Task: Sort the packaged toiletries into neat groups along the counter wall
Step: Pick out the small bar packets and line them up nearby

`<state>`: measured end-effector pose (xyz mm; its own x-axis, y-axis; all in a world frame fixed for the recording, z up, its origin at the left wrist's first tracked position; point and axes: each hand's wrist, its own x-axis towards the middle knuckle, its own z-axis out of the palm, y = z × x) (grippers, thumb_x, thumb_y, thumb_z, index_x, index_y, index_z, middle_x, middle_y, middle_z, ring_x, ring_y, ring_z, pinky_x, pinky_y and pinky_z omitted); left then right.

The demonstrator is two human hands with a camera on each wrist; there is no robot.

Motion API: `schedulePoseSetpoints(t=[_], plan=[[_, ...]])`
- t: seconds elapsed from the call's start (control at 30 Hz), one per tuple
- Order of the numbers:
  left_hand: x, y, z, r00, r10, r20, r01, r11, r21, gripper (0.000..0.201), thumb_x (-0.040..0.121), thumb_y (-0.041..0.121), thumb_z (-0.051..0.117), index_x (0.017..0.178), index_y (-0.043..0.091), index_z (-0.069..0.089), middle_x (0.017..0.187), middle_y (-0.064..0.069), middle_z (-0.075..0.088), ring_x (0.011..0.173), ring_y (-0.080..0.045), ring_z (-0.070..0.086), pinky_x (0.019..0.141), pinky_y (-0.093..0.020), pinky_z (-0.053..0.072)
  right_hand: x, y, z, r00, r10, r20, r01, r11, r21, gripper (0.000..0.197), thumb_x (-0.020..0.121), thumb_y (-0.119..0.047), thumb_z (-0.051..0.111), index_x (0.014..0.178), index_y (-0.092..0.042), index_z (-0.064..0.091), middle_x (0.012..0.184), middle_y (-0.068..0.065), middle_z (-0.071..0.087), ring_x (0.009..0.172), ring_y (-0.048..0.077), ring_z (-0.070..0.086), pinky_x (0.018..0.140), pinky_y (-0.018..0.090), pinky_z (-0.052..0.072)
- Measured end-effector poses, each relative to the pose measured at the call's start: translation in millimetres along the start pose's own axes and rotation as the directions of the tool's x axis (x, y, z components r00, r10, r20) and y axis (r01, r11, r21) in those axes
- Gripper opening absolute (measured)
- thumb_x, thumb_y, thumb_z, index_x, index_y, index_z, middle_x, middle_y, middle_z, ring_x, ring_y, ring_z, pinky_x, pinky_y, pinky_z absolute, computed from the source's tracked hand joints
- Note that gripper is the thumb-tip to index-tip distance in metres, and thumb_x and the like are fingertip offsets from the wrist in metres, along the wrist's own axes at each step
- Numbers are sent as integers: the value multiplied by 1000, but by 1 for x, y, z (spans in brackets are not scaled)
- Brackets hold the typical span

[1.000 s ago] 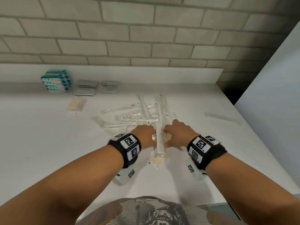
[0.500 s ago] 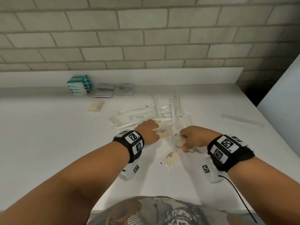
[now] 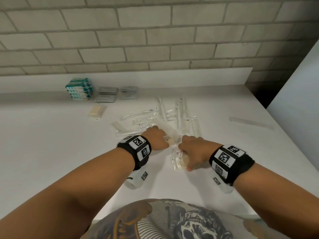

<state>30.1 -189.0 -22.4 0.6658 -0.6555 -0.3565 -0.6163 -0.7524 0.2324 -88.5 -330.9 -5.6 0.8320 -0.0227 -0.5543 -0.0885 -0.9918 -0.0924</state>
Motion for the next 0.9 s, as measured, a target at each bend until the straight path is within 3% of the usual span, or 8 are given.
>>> schedulePoseSetpoints(t=[0.17, 0.3, 0.4, 0.57, 0.63, 0.7, 0.8, 0.9], plan=[[13, 16, 9, 972, -228, -63, 209, 952, -224, 92, 71, 52, 74, 141, 12, 30, 136, -11, 42, 122, -30, 49, 98, -42, 46, -5, 19, 1, 989, 116, -91, -88, 960, 265, 48, 76, -27, 72, 113, -22, 43, 95, -5, 54, 81, 17, 55, 58, 27, 41], [20, 28, 11, 965, -249, 75, 259, 882, -393, 100, 71, 37, 78, 144, 4, 18, 132, -6, 48, 118, -25, 53, 89, -32, 51, -12, 35, -8, 939, 276, -206, -173, 896, 409, 45, 92, -28, 58, 132, -13, 45, 126, 6, 56, 104, 22, 55, 77, 27, 40], [22, 29, 16, 977, -196, 88, 214, 921, -327, 76, 71, 32, 73, 134, 2, 41, 109, 1, 60, 98, -16, 60, 73, -24, 52, -17, 38, -15, 911, 321, -258, -125, 812, 570, 47, 96, -28, 52, 138, -10, 41, 136, 8, 52, 115, 24, 54, 84, 29, 40], [-7, 29, 10, 992, -99, 81, 120, 938, -325, 31, 85, 31, 62, 106, 8, 61, 92, -1, 56, 83, -17, 55, 60, -22, 41, -17, 40, -15, 910, 269, -316, 123, 551, 825, 19, 89, -22, 66, 104, -13, 60, 99, 7, 67, 81, 20, 65, 63, 27, 49], [-14, 21, 8, 994, -104, 19, 95, 800, -593, 33, 85, 36, 59, 108, 13, 57, 93, -2, 57, 81, -17, 57, 65, -31, 49, -17, 39, -13, 906, 264, -331, 179, 470, 865, 19, 84, -20, 73, 98, -13, 61, 90, 3, 68, 76, 18, 64, 63, 26, 47], [-21, 17, 0, 990, -138, -3, 59, 440, -896, 30, 89, 27, 56, 114, 12, 50, 99, -12, 58, 87, -24, 61, 70, -39, 55, -14, 34, -12, 891, 281, -356, 246, 360, 900, 24, 79, -17, 77, 97, -13, 60, 90, 2, 67, 77, 17, 63, 67, 27, 47], [-31, 22, -16, 997, -77, -18, -20, -22, -1000, 27, 96, 14, 49, 122, 11, 42, 123, -21, 53, 106, -39, 60, 76, -51, 57, -9, 21, -14, 866, 308, -394, 326, 249, 912, 27, 77, -15, 79, 91, -14, 56, 86, 3, 65, 66, 13, 59, 56, 23, 43], [-39, 30, -23, 996, 38, -75, -71, -109, -991, 37, 96, 14, 54, 131, 11, 44, 125, -20, 58, 102, -39, 64, 80, -54, 56, -6, 7, -18, 862, 263, -434, 401, 170, 900, 27, 77, -16, 79, 85, -10, 54, 74, 5, 63, 54, 13, 55, 48, 25, 40]])
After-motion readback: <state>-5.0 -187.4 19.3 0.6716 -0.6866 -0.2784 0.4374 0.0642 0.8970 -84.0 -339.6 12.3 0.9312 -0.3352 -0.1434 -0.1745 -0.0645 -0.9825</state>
